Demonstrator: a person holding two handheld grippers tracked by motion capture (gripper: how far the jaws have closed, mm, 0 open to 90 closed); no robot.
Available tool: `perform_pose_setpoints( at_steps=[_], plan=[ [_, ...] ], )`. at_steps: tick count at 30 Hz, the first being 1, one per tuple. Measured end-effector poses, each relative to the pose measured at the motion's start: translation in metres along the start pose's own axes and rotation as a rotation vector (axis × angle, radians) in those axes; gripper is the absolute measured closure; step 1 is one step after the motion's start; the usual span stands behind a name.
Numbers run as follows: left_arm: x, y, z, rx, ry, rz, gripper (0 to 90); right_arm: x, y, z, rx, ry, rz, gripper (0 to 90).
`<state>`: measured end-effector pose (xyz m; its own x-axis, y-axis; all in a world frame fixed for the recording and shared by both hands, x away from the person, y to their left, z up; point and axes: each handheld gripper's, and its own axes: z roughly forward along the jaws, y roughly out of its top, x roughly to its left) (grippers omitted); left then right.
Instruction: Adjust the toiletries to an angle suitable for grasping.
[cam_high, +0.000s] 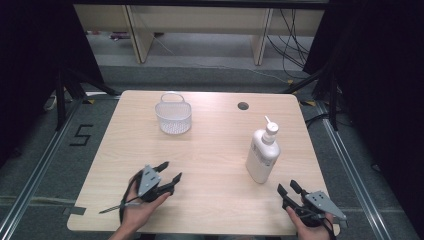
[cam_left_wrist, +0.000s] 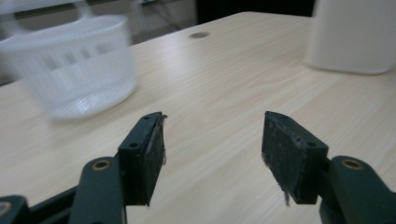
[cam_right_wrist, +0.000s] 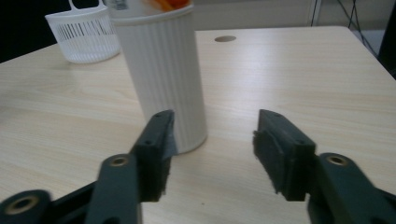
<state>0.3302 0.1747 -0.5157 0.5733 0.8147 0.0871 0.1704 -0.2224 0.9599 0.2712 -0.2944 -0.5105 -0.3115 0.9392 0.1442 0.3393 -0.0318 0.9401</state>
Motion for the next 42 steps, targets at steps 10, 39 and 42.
perform_pose_setpoints(
  at_steps=[10, 39, 42],
  plan=[
    [0.024, -0.010, -0.016, -0.012, 0.101, -0.041, 39.9, 0.015, 0.004, -0.003, -0.092, -0.032, -0.054, 53.6],
    [0.030, -0.016, -0.019, -0.056, 0.114, -0.110, 46.0, 0.067, 0.068, 0.023, -0.139, -0.010, -0.187, 90.0],
    [0.029, -0.015, -0.018, -0.054, 0.112, -0.107, 45.8, 0.067, 0.068, 0.023, -0.123, -0.007, -0.171, 90.0]
  ],
)
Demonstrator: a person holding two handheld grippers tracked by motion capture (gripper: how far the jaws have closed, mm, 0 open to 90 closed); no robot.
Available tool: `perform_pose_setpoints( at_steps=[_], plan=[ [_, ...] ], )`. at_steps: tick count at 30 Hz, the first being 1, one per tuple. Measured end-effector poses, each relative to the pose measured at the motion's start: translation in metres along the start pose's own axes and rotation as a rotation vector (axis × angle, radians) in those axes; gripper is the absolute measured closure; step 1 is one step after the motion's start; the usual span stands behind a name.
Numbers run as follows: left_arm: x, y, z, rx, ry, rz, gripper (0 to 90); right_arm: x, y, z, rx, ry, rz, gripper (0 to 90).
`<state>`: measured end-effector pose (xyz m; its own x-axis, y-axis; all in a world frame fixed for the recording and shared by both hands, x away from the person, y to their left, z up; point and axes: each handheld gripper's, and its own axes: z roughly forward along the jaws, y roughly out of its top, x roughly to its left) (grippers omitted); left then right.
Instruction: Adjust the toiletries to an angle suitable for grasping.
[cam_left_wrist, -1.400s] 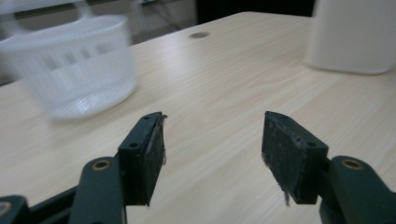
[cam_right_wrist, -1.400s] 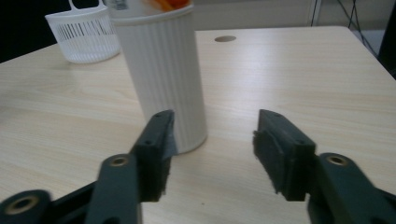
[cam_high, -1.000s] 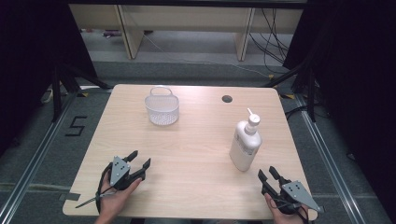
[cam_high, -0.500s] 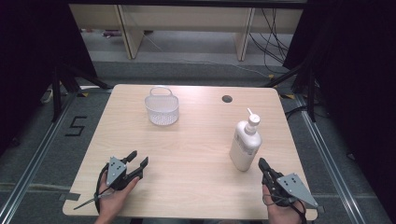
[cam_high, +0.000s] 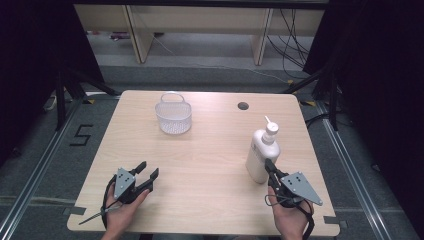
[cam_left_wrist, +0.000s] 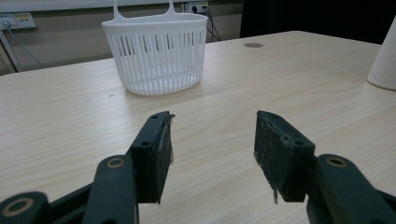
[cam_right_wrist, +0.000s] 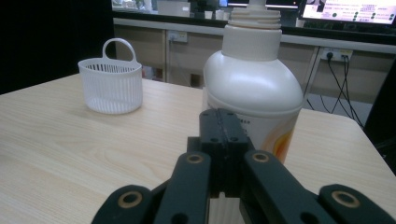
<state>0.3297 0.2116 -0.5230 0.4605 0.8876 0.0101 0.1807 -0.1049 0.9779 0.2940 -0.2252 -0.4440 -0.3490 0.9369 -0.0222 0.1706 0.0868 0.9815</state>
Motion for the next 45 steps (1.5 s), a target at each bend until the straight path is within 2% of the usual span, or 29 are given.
perform_pose_setpoints(
  at_steps=[2, 3, 5, 6, 8, 11, 12, 13, 15, 16, 18, 19, 21, 23, 24, 25, 26, 27, 28, 30, 31, 33, 34, 35, 36, 37, 42, 43, 45],
  plan=[
    [0.000, 0.000, 0.000, 0.004, 0.001, 0.000, 45.7, -0.001, -0.001, 0.001, 0.006, -0.004, -0.008, 90.0],
    [0.001, 0.000, 0.001, -0.010, -0.005, -0.001, 45.6, -0.001, -0.002, 0.002, 0.005, -0.008, 0.003, 90.0],
    [0.001, 0.000, -0.001, 0.002, 0.001, -0.007, 45.4, -0.001, -0.003, 0.002, 0.015, -0.020, 0.005, 90.0],
    [0.001, 0.000, -0.001, 0.003, 0.003, -0.011, 45.4, -0.002, -0.004, 0.004, 0.013, -0.005, 0.003, 90.0],
    [0.001, 0.000, -0.001, 0.004, 0.002, -0.009, 45.3, -0.004, -0.003, 0.004, 0.007, -0.025, -0.023, 90.0],
    [0.001, 0.000, 0.001, -0.008, -0.005, -0.001, 45.3, -0.004, -0.003, 0.003, 0.029, -0.033, 0.009, 90.0],
    [0.001, 0.000, 0.001, -0.007, -0.005, -0.003, 45.2, -0.010, -0.003, 0.005, -0.002, -0.038, -0.052, 90.0],
    [0.001, 0.000, 0.000, -0.001, -0.003, -0.002, 45.2, -0.009, -0.003, 0.005, 0.004, -0.029, -0.016, 90.0],
    [0.001, 0.000, -0.001, 0.005, -0.002, -0.003, 45.1, -0.018, -0.004, 0.006, 0.002, -0.062, -0.024, 90.0],
    [0.001, 0.000, 0.001, -0.009, -0.006, -0.002, 45.1, -0.018, -0.004, 0.006, 0.002, -0.062, -0.024, 90.0],
    [0.000, 0.000, 0.001, -0.007, -0.005, -0.001, 45.1, -0.021, -0.004, 0.007, 0.013, -0.068, -0.002, 90.0],
    [0.000, 0.000, 0.000, 0.001, -0.002, 0.000, 45.1, -0.025, -0.003, 0.009, 0.012, -0.089, -0.015, 90.0],
    [0.000, 0.000, 0.000, 0.006, 0.001, 0.001, 45.0, -0.026, -0.003, 0.011, 0.011, -0.087, -0.001, 90.0],
    [0.000, 0.000, 0.000, 0.006, 0.001, 0.001, 44.9, -0.029, -0.002, 0.013, 0.015, -0.100, -0.012, 90.0],
    [0.000, 0.000, 0.000, 0.006, 0.001, 0.001, 44.9, -0.029, -0.002, 0.014, 0.020, -0.112, 0.011, 90.0],
    [0.000, 0.000, 0.000, 0.005, 0.000, 0.002, 44.9, -0.032, -0.001, 0.015, 0.023, -0.108, -0.008, 90.0],
    [0.000, 0.000, 0.000, 0.005, 0.000, 0.002, 44.9, -0.033, -0.001, 0.017, 0.015, -0.121, 0.002, 90.0],
    [0.000, 0.000, 0.000, 0.004, 0.000, 0.003, 44.9, -0.036, -0.001, 0.019, 0.011, -0.122, -0.019, 90.0],
    [-0.001, 0.000, 0.000, 0.004, 0.000, 0.003, 44.9, -0.036, 0.000, 0.019, 0.022, -0.133, 0.014, 90.0],
    [-0.001, 0.000, 0.000, 0.006, 0.000, 0.005, 44.8, -0.040, 0.001, 0.020, 0.032, -0.149, 0.005, 90.0],
    [-0.001, 0.000, 0.000, 0.007, 0.000, 0.006, 44.8, -0.042, 0.002, 0.023, 0.011, -0.154, 0.008, 90.0],
    [-0.001, 0.000, 0.000, 0.006, -0.001, 0.005, 44.7, -0.044, 0.003, 0.025, 0.011, -0.167, -0.001, 90.0],
    [-0.001, 0.000, 0.000, 0.007, -0.001, 0.007, 44.6, -0.043, 0.003, 0.026, 0.022, -0.167, 0.019, 90.0],
    [-0.001, 0.000, 0.000, 0.007, -0.001, 0.007, 44.6, -0.046, 0.004, 0.028, 0.011, -0.171, -0.011, 90.0],
    [-0.001, 0.000, 0.000, 0.008, -0.001, 0.007, 44.5, -0.045, 0.004, 0.029, 0.018, -0.172, 0.017, 90.0],
    [-0.001, 0.000, 0.000, 0.008, -0.001, 0.007, 44.5, -0.046, 0.004, 0.030, 0.028, -0.175, -0.007, 90.0],
    [-0.001, 0.000, 0.000, 0.008, -0.001, 0.008, 44.4, -0.046, 0.003, 0.032, 0.029, -0.169, 0.003, 90.0],
    [-0.001, 0.000, -0.001, 0.008, -0.002, 0.010, 44.4, -0.046, 0.003, 0.032, 0.026, -0.178, -0.010, 90.0],
    [-0.002, 0.000, 0.000, 0.006, 0.000, 0.011, 44.4, -0.045, 0.002, 0.030, 0.023, -0.163, -0.013, 90.0]
  ],
)
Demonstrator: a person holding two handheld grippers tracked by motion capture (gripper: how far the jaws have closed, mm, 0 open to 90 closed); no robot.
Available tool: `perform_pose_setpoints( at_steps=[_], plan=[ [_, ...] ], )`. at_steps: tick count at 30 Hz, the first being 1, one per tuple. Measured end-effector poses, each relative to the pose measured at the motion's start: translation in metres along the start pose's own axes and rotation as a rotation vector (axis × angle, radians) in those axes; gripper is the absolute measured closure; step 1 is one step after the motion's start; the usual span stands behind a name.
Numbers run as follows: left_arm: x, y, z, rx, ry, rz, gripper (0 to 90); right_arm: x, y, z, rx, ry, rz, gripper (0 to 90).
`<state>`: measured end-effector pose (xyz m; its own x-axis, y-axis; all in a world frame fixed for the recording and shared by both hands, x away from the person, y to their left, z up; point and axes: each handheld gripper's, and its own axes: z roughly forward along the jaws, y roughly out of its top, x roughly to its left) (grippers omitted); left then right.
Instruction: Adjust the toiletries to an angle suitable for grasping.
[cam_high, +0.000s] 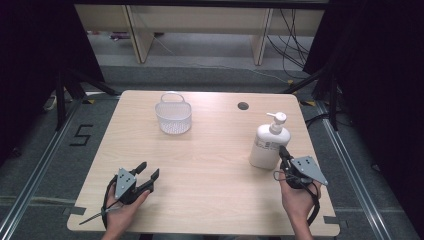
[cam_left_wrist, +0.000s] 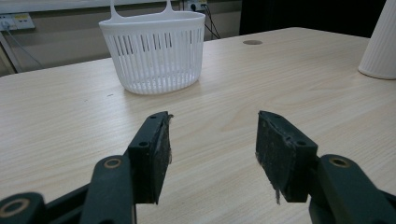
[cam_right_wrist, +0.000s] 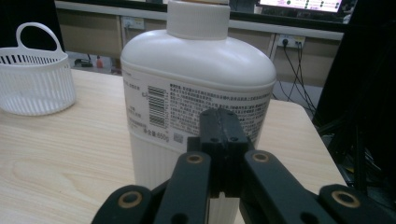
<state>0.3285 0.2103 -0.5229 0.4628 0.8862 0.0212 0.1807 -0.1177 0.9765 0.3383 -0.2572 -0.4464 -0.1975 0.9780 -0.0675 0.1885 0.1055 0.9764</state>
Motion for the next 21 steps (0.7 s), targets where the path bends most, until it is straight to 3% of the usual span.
perform_pose_setpoints(
  at_steps=[1, 2, 3, 6, 8, 12, 13, 15, 16, 17, 19, 20, 21],
  plan=[
    [0.000, 0.000, 0.000, 0.001, 0.001, 0.002, 44.3, -0.001, 0.000, -0.003, 0.003, -0.009, -0.012, 90.0],
    [-0.001, 0.000, 0.000, 0.004, 0.002, 0.007, 44.2, 0.002, -0.001, -0.005, -0.006, -0.002, 0.026, 90.0],
    [-0.001, 0.000, 0.000, 0.009, -0.001, 0.015, 43.9, -0.001, -0.001, -0.008, 0.000, -0.003, 0.001, 90.0],
    [-0.007, 0.004, 0.001, -0.006, -0.014, 0.004, 42.1, -0.005, -0.010, -0.020, -0.016, 0.001, 0.011, 74.2],
    [-0.016, 0.010, 0.001, -0.009, -0.024, 0.004, 42.2, -0.008, -0.018, -0.025, -0.035, 0.002, 0.019, 67.2],
    [-0.040, 0.027, 0.005, -0.035, -0.081, 0.025, 40.0, -0.012, -0.033, -0.034, -0.015, -0.023, 0.032, 60.2],
    [-0.045, 0.031, 0.007, -0.044, -0.092, 0.023, 39.2, -0.012, -0.038, -0.034, -0.023, -0.020, 0.059, 59.1],
    [-0.055, 0.039, 0.010, -0.074, -0.093, 0.027, 38.7, -0.014, -0.043, -0.034, -0.012, -0.035, 0.041, 55.9],
    [-0.060, 0.043, 0.011, -0.083, -0.094, 0.025, 38.7, -0.012, -0.046, -0.034, -0.005, -0.045, 0.081, 54.1],
    [-0.063, 0.046, 0.013, -0.089, -0.096, 0.026, 38.6, -0.013, -0.048, -0.033, -0.017, -0.056, 0.061, 53.0],
    [-0.071, 0.054, 0.017, -0.099, -0.104, 0.030, 38.2, -0.012, -0.050, -0.033, -0.001, -0.061, 0.093, 52.0],
    [-0.076, 0.058, 0.019, -0.103, -0.112, 0.030, 37.6, -0.013, -0.052, -0.033, -0.003, -0.081, 0.078, 51.3],
    [-0.080, 0.062, 0.021, -0.107, -0.123, 0.026, 37.5, -0.013, -0.053, -0.034, 0.013, -0.083, 0.094, 50.8]
  ],
)
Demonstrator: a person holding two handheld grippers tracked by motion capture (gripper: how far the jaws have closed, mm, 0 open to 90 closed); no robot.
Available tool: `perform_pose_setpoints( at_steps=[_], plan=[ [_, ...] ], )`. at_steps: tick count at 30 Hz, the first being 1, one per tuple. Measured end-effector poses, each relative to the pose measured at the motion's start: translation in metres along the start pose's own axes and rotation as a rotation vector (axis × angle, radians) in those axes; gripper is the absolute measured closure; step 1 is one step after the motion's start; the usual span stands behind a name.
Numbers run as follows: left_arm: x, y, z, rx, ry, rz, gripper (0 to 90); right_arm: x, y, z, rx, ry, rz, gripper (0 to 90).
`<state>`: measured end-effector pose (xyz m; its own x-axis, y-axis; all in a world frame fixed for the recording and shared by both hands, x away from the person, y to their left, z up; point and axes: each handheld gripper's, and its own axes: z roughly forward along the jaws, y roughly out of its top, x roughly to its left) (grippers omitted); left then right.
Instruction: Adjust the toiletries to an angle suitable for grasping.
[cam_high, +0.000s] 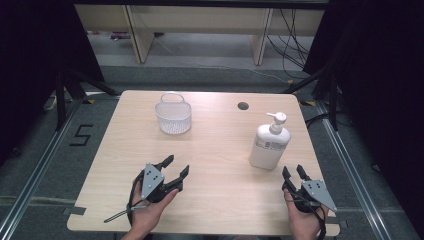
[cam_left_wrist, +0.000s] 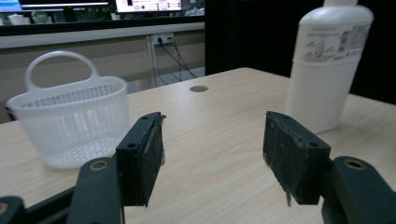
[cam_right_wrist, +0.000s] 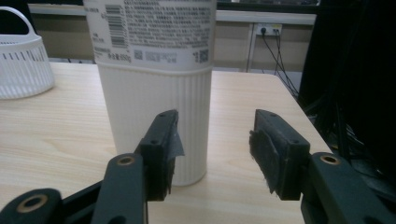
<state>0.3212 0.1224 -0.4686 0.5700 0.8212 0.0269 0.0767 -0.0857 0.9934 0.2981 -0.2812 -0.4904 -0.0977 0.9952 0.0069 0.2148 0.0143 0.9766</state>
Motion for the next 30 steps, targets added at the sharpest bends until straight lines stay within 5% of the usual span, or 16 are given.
perform_pose_setpoints(
  at_steps=[6, 11, 15, 16, 19, 25, 29, 30],
  plan=[
    [-0.030, 0.019, 0.024, -0.019, -0.071, 0.058, 38.2, -0.005, -0.006, -0.001, 0.000, -0.020, -0.013, 50.7],
    [-0.052, 0.034, 0.043, -0.038, -0.093, 0.062, 39.0, -0.007, -0.007, -0.002, 0.008, -0.043, 0.031, 50.6],
    [-0.068, 0.046, 0.059, -0.059, -0.121, 0.047, 39.5, -0.011, -0.009, -0.001, -0.009, -0.045, 0.012, 50.6],
    [-0.073, 0.048, 0.064, -0.061, -0.133, 0.041, 39.5, -0.010, -0.009, -0.002, 0.003, -0.043, 0.045, 50.6],
    [-0.085, 0.056, 0.074, -0.075, -0.148, 0.042, 39.9, -0.015, -0.010, -0.002, -0.007, -0.063, 0.004, 50.6],
    [-0.102, 0.070, 0.094, -0.100, -0.158, 0.043, 40.6, -0.018, -0.012, 0.000, -0.001, -0.041, 0.029, 50.6],
    [-0.109, 0.075, 0.106, -0.101, -0.151, 0.048, 41.2, -0.019, -0.012, 0.000, 0.000, -0.060, 0.001, 50.5],
    [-0.112, 0.075, 0.110, -0.099, -0.152, 0.051, 41.3, -0.017, -0.012, 0.000, 0.009, -0.058, 0.031, 50.5]
  ],
)
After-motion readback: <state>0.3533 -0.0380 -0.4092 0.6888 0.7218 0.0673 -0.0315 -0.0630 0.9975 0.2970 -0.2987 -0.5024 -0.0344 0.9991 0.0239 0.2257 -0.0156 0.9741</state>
